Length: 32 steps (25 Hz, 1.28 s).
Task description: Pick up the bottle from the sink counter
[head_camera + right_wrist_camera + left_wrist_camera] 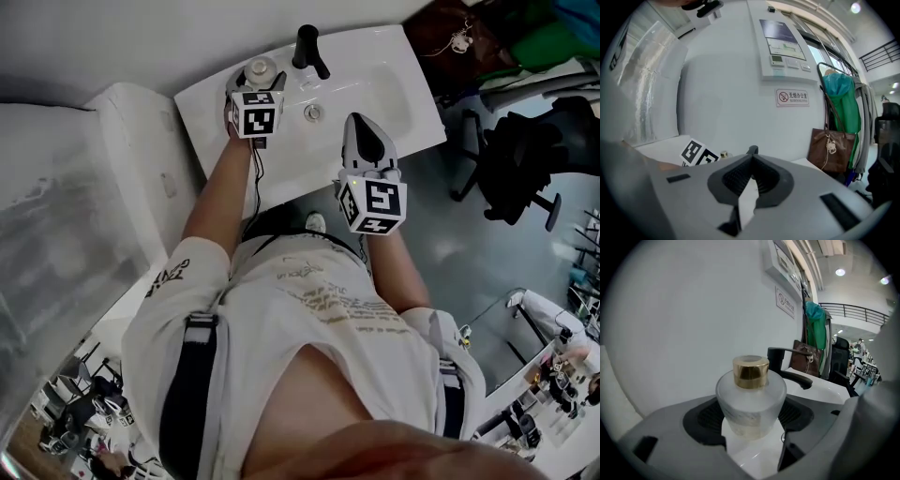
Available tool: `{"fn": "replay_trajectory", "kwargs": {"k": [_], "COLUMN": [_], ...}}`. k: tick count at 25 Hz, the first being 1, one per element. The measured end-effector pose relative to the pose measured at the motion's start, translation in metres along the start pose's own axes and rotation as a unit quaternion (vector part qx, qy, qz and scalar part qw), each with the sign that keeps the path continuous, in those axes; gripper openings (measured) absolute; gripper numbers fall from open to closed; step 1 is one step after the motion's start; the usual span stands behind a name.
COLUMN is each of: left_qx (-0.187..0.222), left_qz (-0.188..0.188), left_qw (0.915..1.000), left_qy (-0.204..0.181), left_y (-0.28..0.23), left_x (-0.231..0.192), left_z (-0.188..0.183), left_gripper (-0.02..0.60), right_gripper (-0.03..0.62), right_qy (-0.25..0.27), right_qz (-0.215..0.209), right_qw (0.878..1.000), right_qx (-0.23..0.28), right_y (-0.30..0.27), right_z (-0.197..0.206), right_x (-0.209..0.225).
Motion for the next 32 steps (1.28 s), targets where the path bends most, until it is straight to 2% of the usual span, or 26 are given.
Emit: {"fn": "replay_trajectory", "kwargs": {"k": [7,14,19,27,32], "left_qx": [0.007,0.016,0.028,0.045,0.053], "left_qz": [-0.019,-0.002,0.001,-0.018,-0.015], "left_qw": [0.9997,0.9999,0.9995,0.9988,0.9984], "left_qy": [0.011,-0.003,-0.014,-0.007,0.011], "left_y": [0.048,0.100,0.131,0.179,0.204], "left_x": [0.013,0.034,0.049,0.059,0.068], "left_z": [-0.031,-0.064,-0.078,-0.093,-0.093], "left_gripper": [0.333,0.333,0.333,0.333,0.333], "right_gripper": [0.023,0.023,0.023,0.023,0.023], "right_qy": [-0.003,-0.003,-0.012,-0.020,-0.019], "right_qz": [-0.018,-0.054,-0.072,-0.107,-0.122], "right_qw": [1.000,0.998,0.996,0.992,0.990], "right_qx": [0.025,0.039,0.049,0.066,0.072], "right_y": [-0.004,-0.003,0.004,0.014,0.019], "right_z": [-0.020,-0.028,-0.031,-0.040,-0.043], "right_x": [-0.005,-0.021,-0.028,-0.039,-0.045]}}
Point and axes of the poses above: the fingertips, and each gripper's own axes: y backward along the fingers, x to its right, z out of its underside, the point moved 4 cm from there along y, backward along the fingers, and after that the axes turned 15 degrees about x, right-handed, at the moved point
